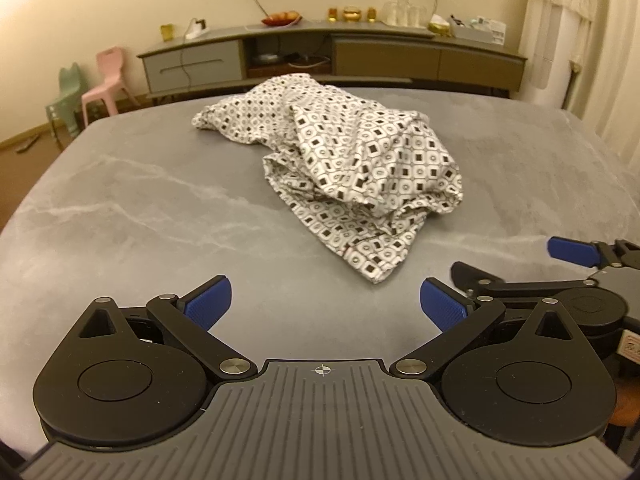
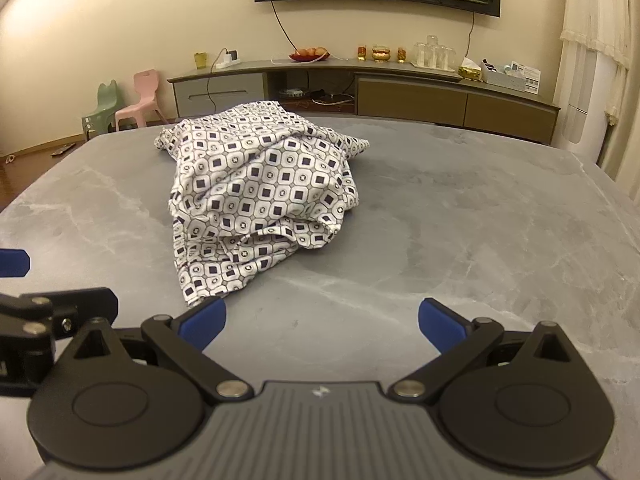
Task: Fold clothes
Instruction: 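Approach the crumpled black-and-white patterned garment with both grippers open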
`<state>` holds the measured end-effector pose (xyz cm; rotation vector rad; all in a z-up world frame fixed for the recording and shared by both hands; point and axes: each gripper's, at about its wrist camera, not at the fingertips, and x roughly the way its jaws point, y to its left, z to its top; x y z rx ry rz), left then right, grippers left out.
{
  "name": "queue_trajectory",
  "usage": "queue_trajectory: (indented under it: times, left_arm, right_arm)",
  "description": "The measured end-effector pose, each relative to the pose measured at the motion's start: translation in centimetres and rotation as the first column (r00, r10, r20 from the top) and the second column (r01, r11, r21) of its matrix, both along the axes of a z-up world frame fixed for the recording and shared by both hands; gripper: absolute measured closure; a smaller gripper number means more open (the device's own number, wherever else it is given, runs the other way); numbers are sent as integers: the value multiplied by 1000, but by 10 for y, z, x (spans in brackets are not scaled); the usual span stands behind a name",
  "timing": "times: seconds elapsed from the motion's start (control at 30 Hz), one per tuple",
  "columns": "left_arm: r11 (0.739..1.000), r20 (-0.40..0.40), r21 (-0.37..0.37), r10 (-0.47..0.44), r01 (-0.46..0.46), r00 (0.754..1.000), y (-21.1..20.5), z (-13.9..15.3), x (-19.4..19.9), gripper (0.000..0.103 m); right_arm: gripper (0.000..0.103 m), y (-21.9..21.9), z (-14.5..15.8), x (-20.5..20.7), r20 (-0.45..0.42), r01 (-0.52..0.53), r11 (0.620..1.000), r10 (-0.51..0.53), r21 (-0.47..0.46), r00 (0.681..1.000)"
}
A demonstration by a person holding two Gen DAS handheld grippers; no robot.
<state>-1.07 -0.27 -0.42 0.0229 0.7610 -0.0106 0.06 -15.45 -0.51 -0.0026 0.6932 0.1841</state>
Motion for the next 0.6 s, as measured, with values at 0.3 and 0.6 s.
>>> queue_trajectory:
  times: [0.3,0.6]
  left_arm:
    - [1000,13,-6,9,-8,1000,4,5,-4,58]
    - [998,25,30,62,-63,998,9,3,-5,103]
  right_arm:
    - [47,-4,5,-3,10,-31,998,31,51,999]
    - [103,-8,9,-7,19,-61,993,59,104,998]
